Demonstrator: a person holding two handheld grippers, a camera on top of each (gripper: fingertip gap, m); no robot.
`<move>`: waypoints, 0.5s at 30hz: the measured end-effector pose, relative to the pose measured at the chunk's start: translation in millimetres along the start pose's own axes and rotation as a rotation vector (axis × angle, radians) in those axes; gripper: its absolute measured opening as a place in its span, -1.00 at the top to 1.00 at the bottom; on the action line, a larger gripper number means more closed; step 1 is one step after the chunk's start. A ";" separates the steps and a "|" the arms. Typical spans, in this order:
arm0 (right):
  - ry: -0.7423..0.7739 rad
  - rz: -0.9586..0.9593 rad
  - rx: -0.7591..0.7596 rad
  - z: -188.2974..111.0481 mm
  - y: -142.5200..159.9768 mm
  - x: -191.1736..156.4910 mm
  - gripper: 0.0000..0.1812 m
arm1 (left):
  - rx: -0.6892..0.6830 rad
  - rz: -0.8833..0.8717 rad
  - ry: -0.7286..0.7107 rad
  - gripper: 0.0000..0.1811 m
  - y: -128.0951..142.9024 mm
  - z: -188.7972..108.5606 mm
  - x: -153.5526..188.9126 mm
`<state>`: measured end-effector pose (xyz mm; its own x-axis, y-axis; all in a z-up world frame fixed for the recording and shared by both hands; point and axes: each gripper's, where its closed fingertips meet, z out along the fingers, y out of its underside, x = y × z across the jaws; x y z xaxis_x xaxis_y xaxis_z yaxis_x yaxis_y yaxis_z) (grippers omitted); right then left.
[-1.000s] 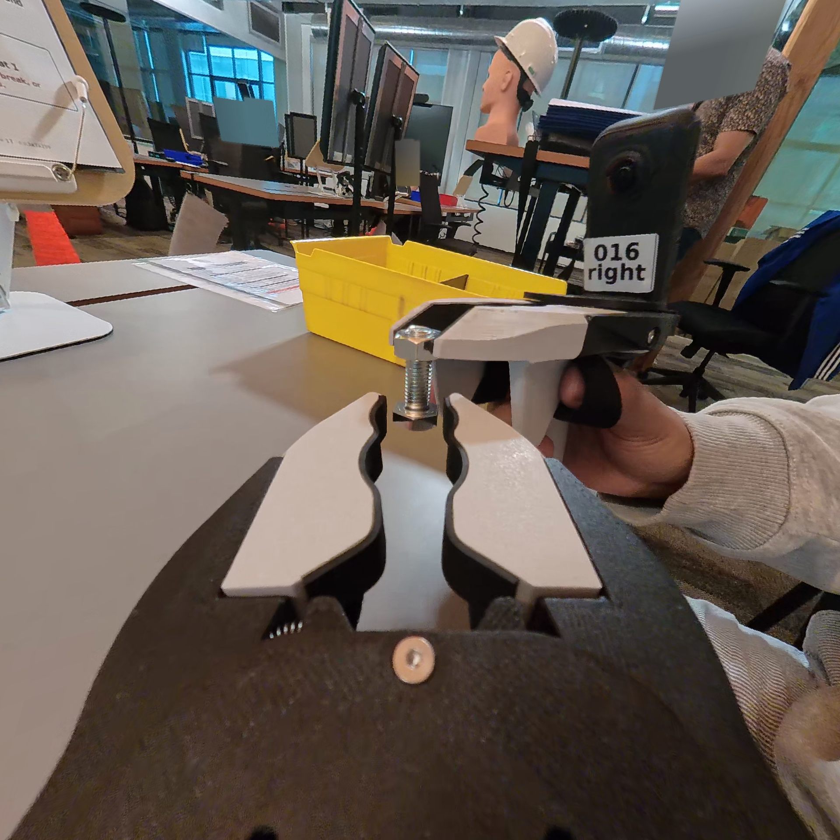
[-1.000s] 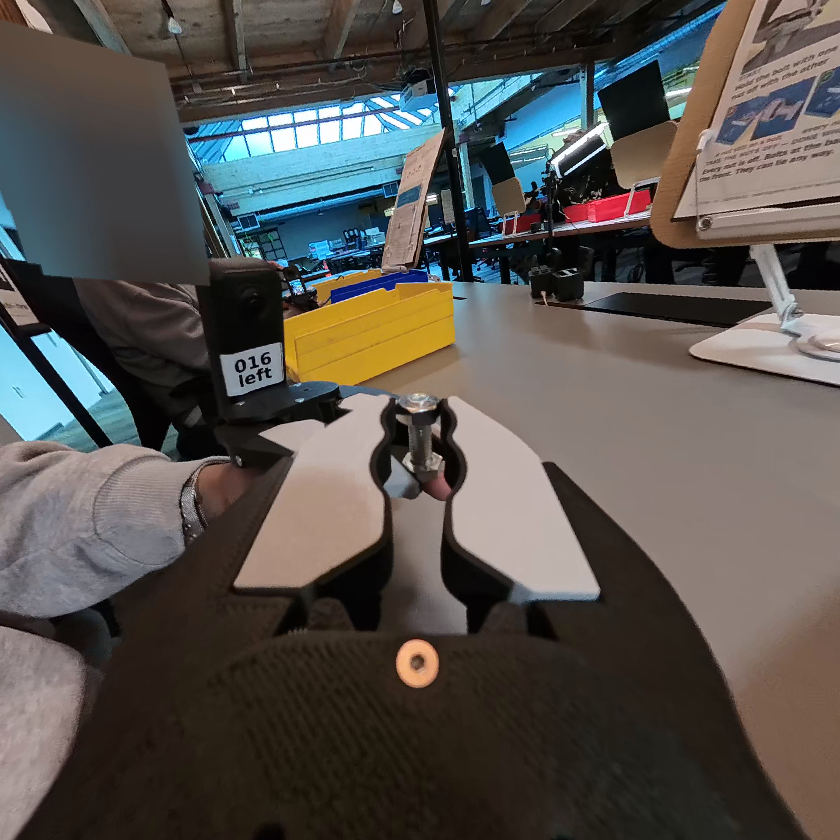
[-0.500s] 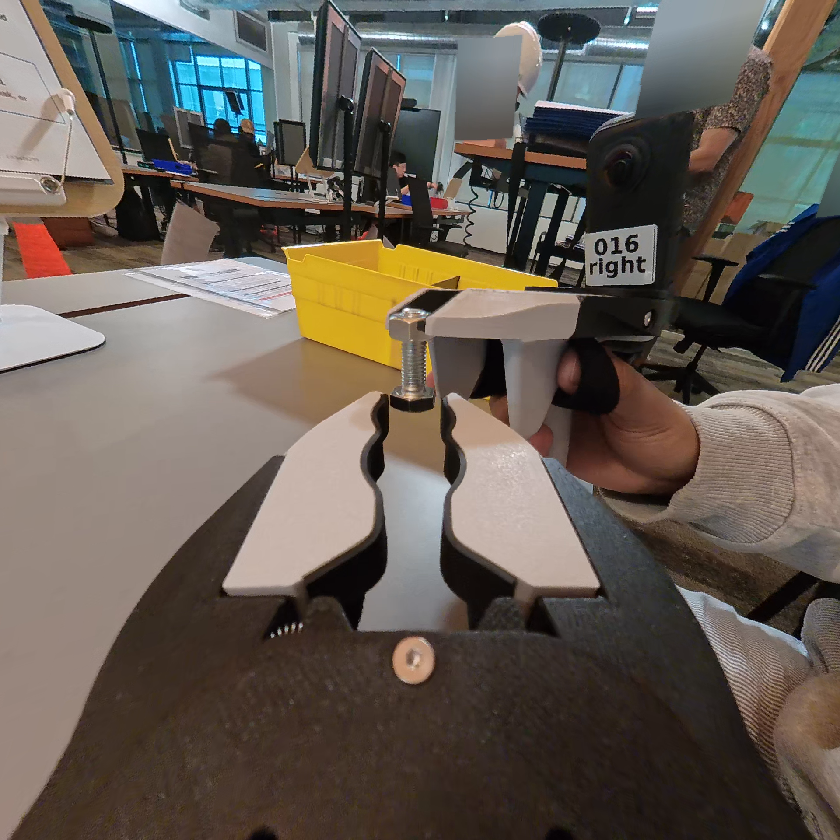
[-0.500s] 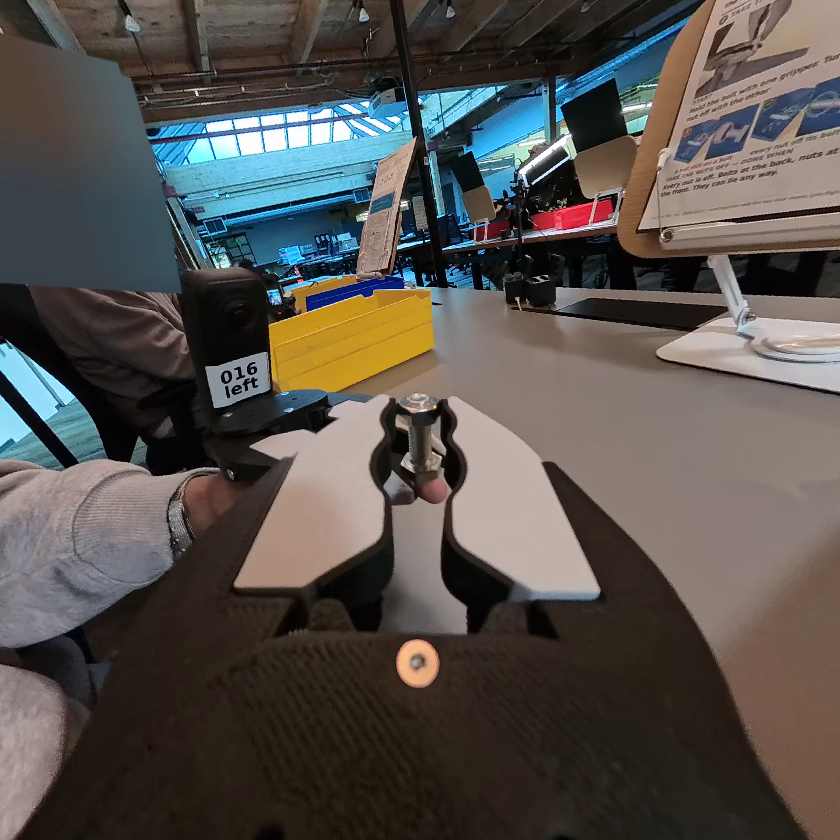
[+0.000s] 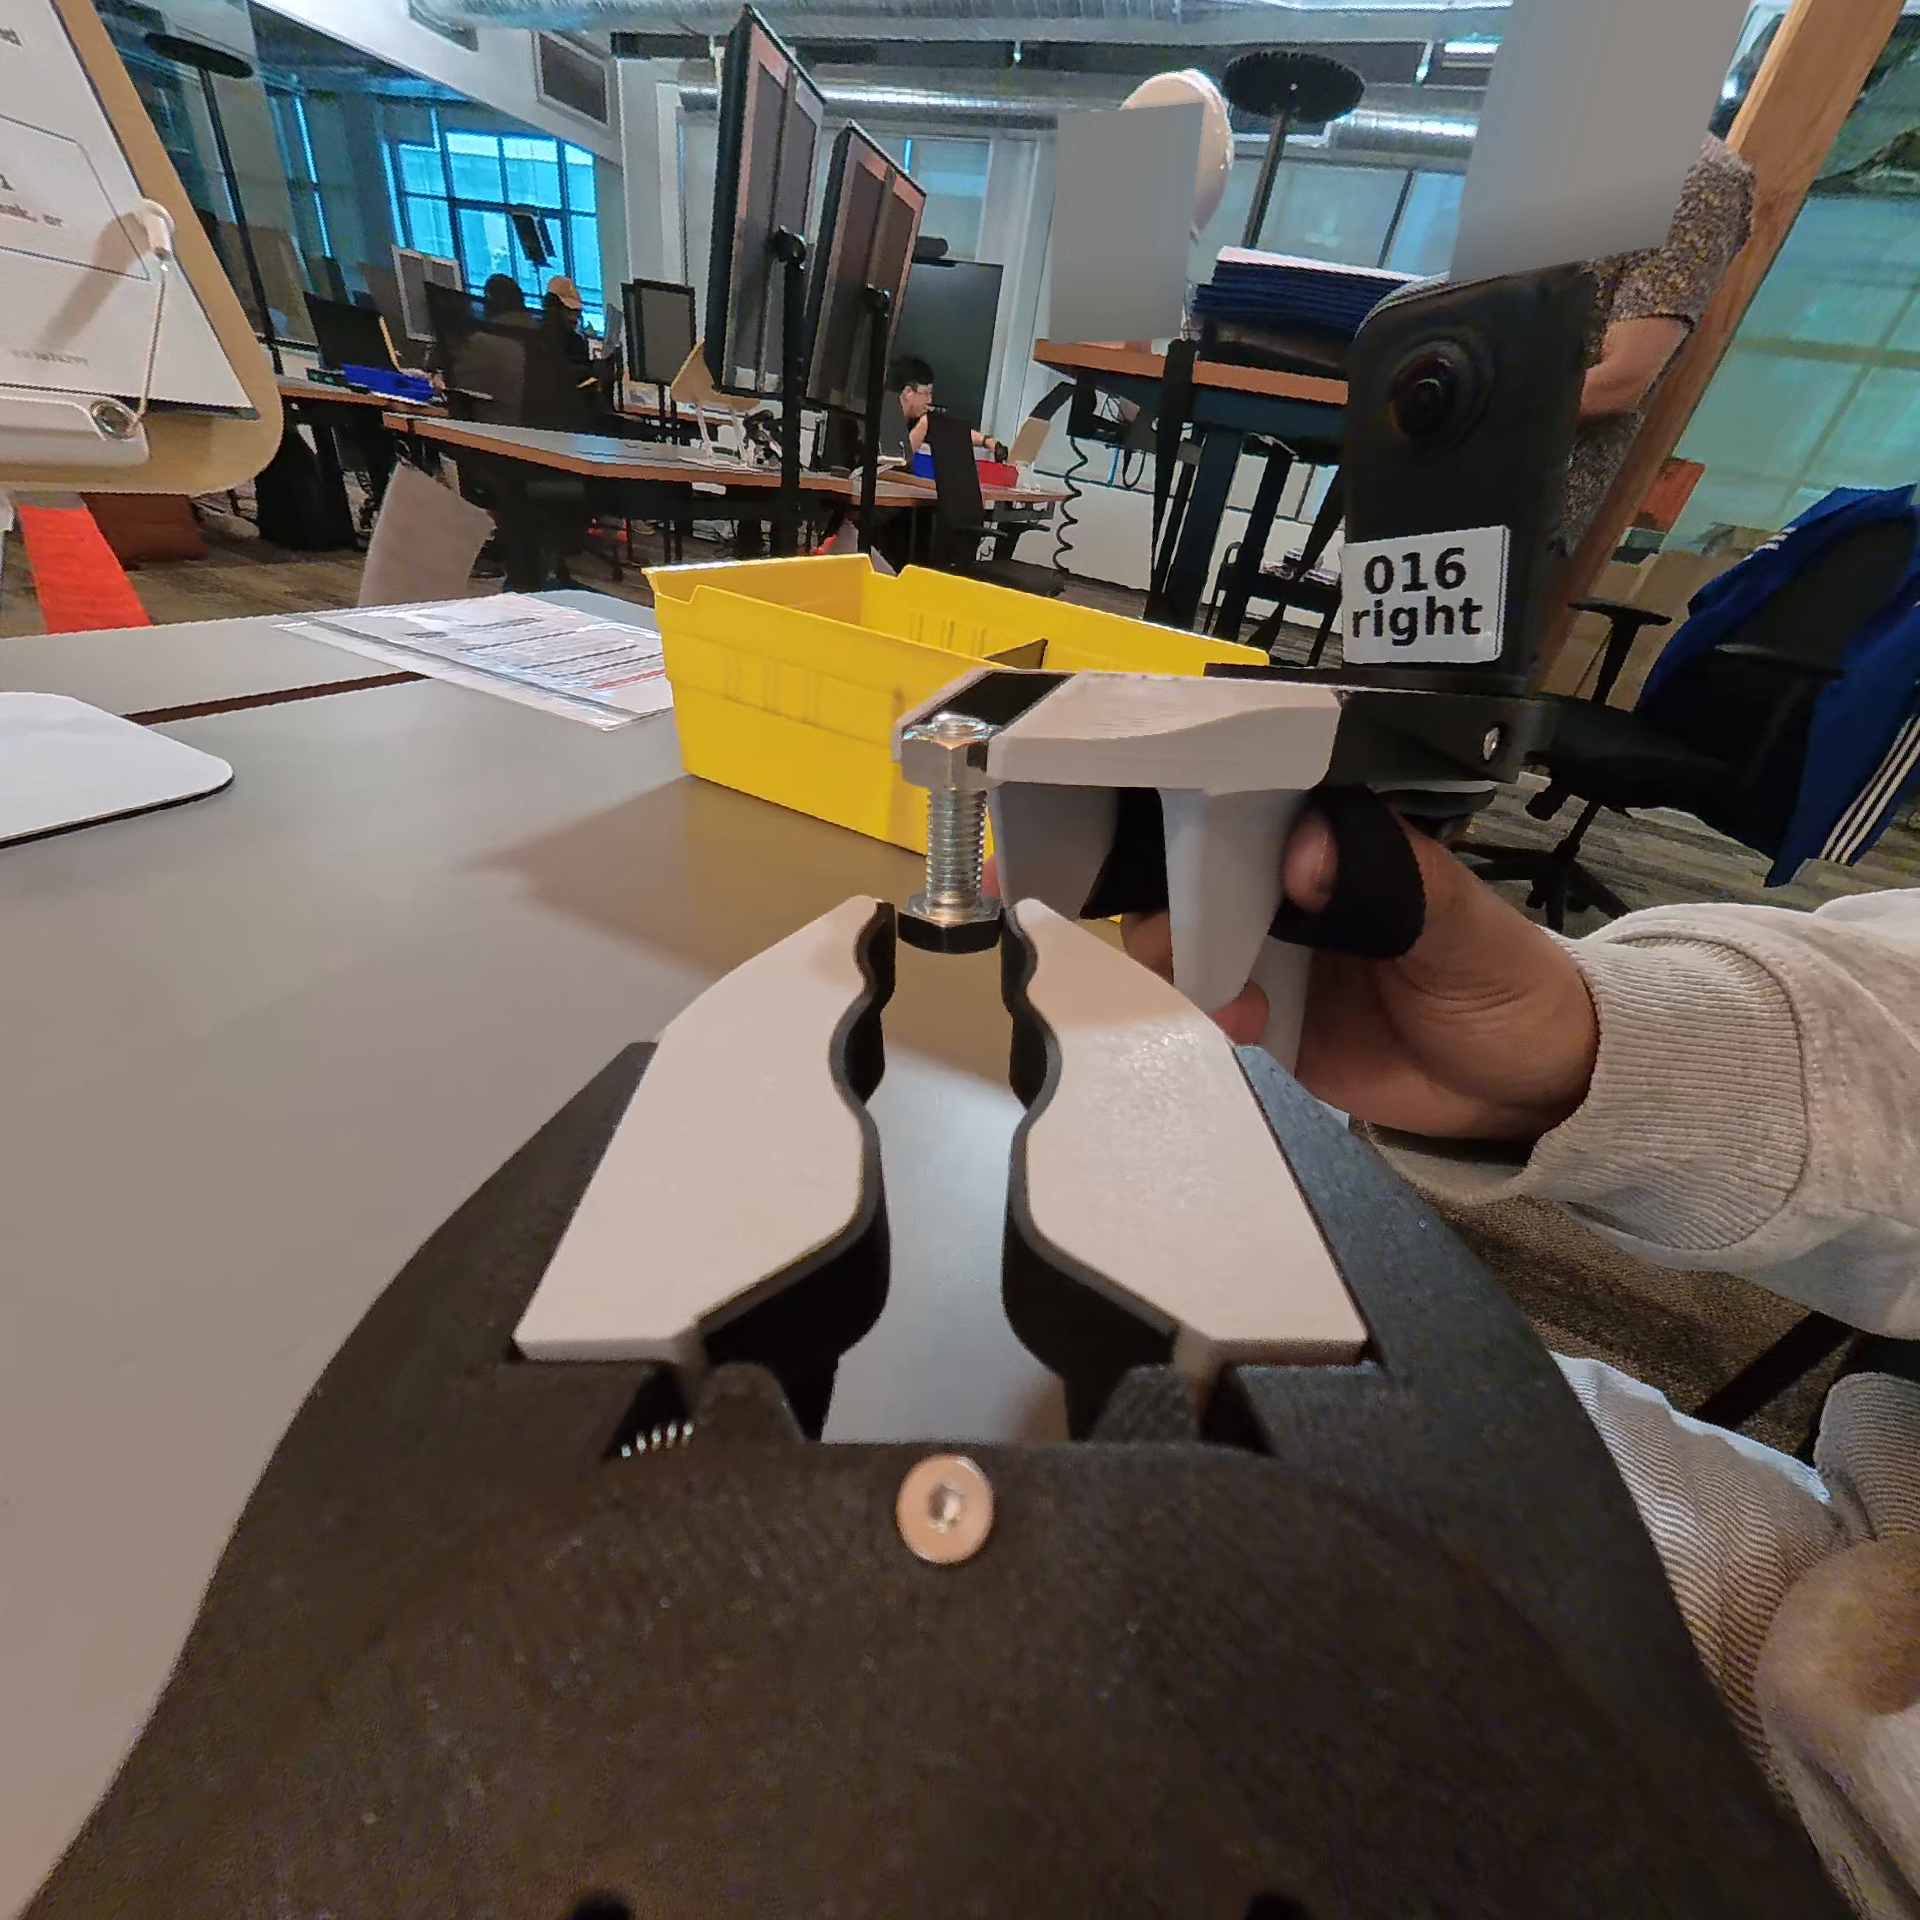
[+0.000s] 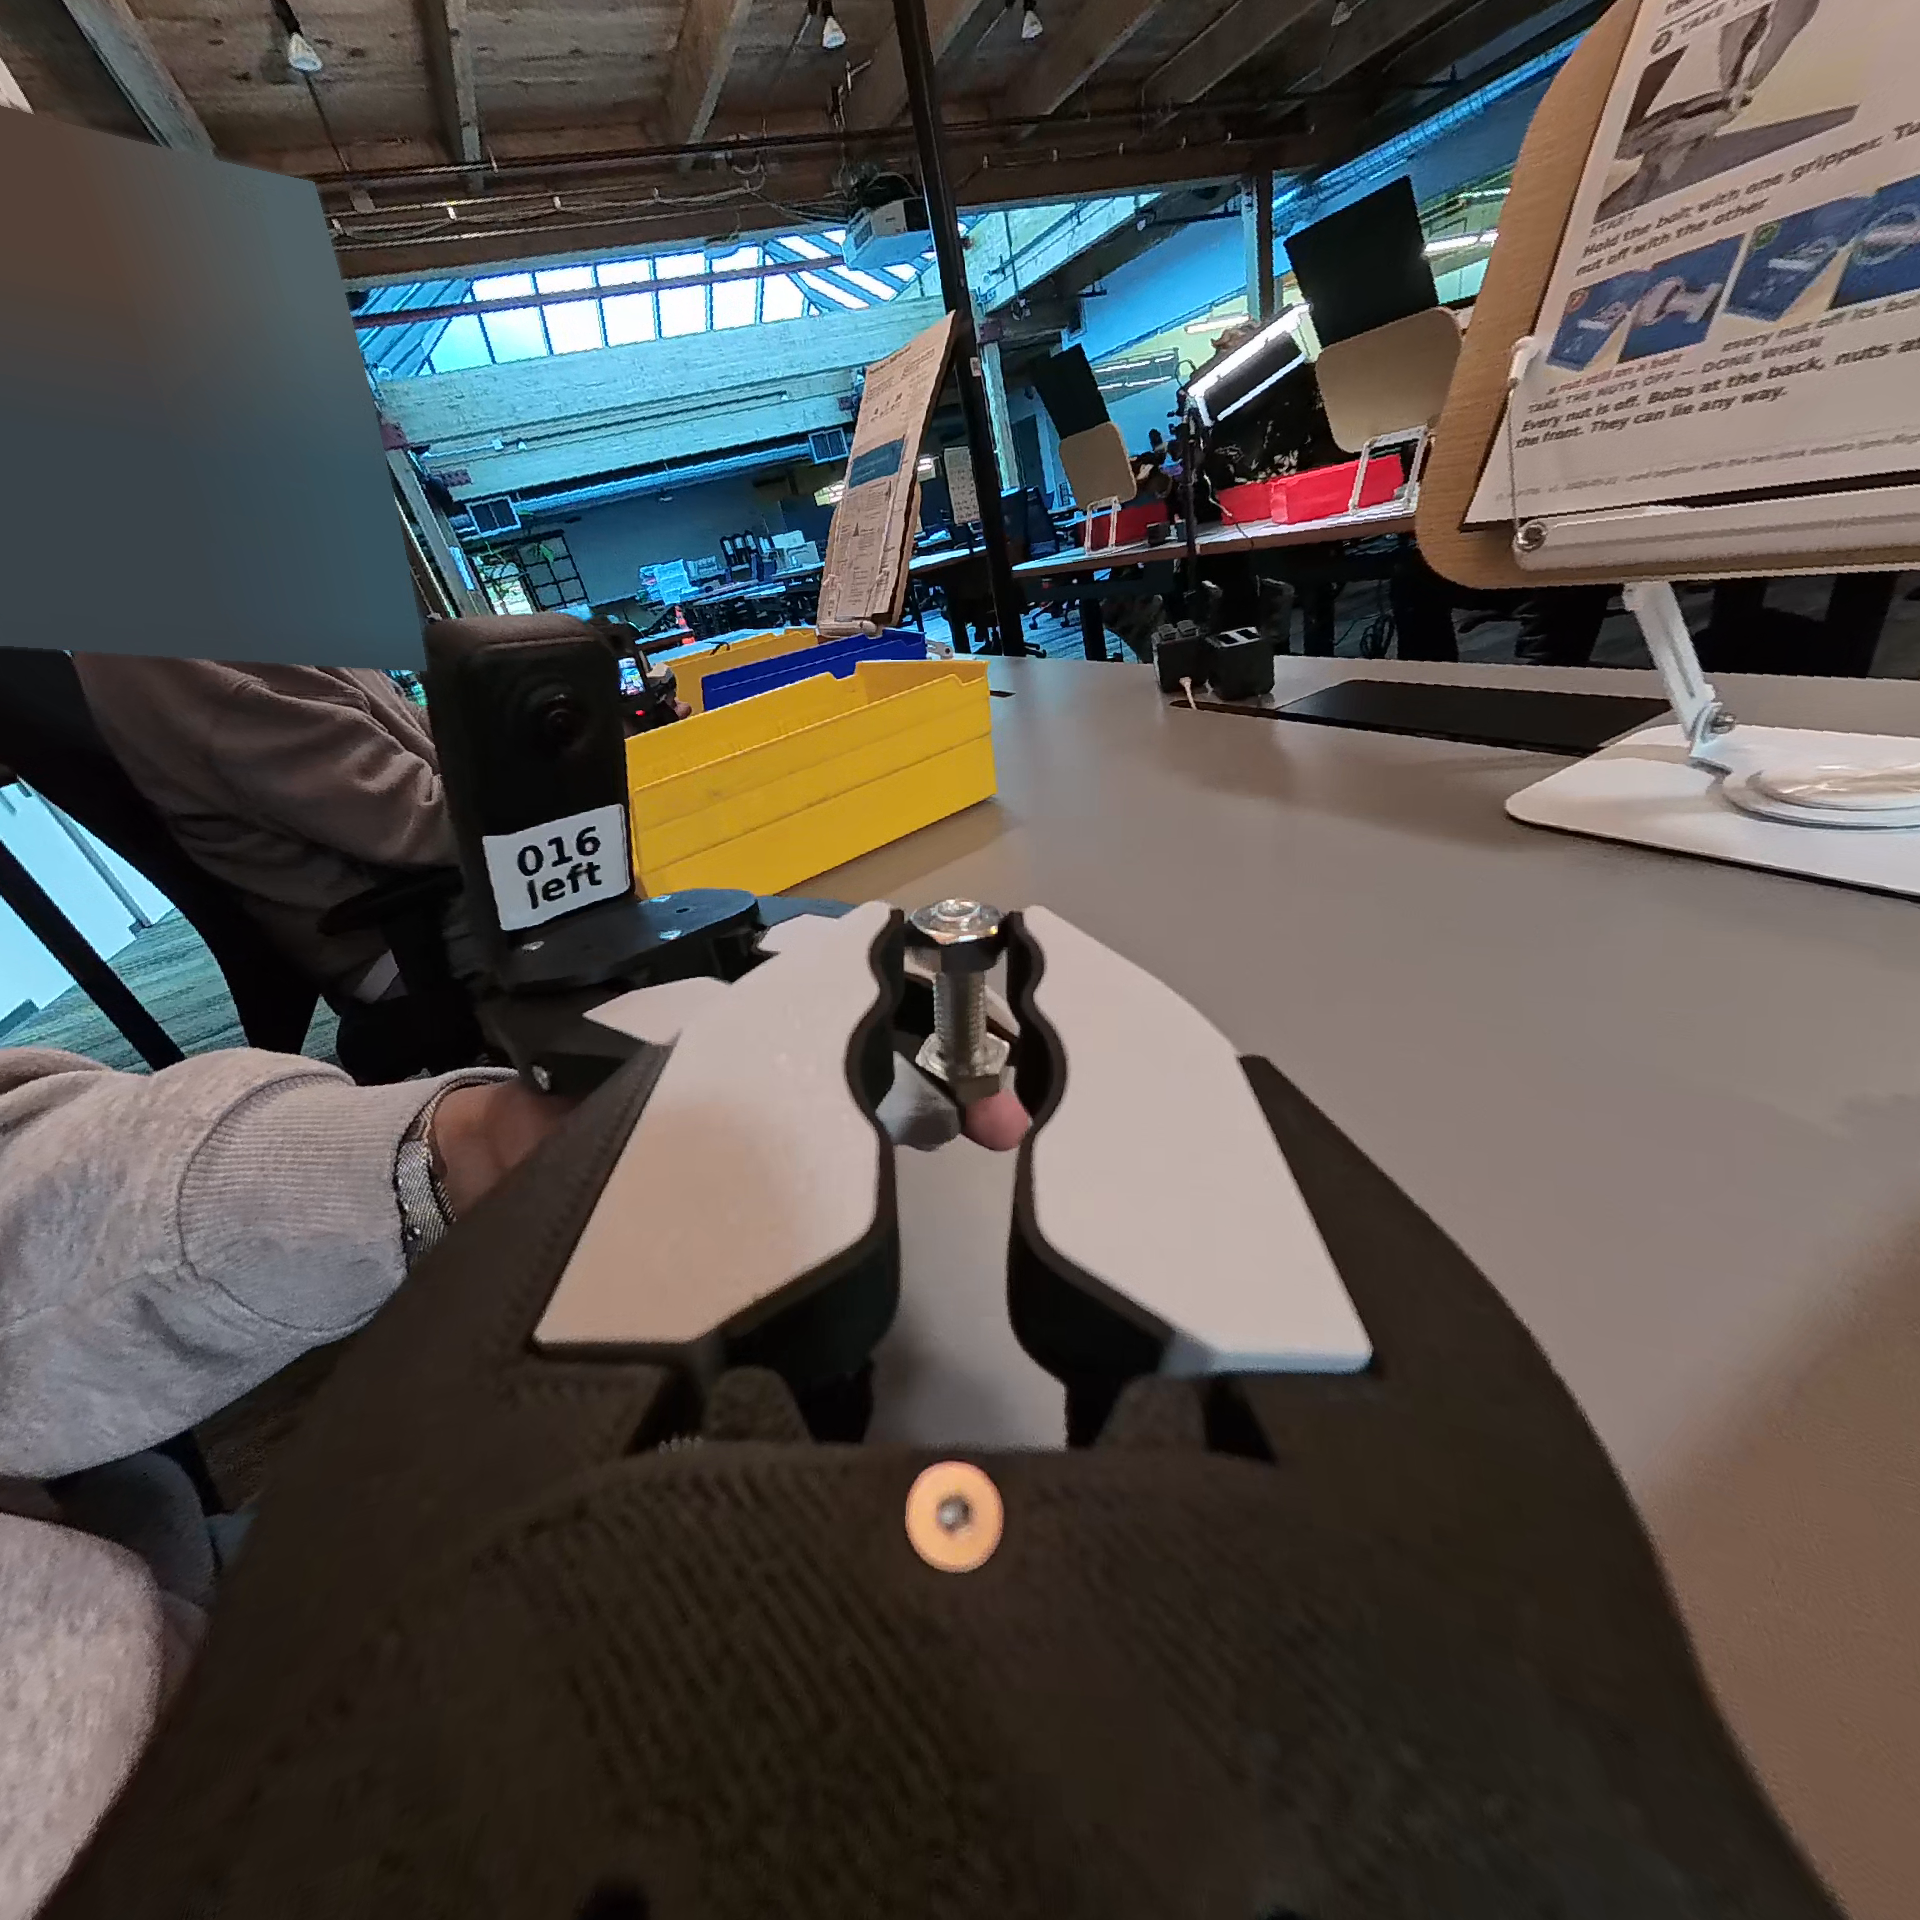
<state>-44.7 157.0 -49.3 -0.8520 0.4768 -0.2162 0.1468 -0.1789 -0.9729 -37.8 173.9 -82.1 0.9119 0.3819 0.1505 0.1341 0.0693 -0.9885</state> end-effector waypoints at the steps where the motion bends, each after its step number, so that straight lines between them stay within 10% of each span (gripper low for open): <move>1: 0.001 -0.001 0.000 0.0 -0.1 0.1 0.80 | 0.000 0.001 0.001 0.79 0.0 0.0 0.1; 15: -0.039 -0.009 0.049 -1.9 -7.0 -3.0 0.73 | 0.017 -0.010 0.003 0.80 -1.6 0.4 -0.7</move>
<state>-42.3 158.4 -42.0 -0.8720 0.4451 -0.2037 0.1155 -0.2171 -0.9693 -38.9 173.9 -80.7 0.9117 0.3783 0.1604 0.1368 0.0888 -0.9866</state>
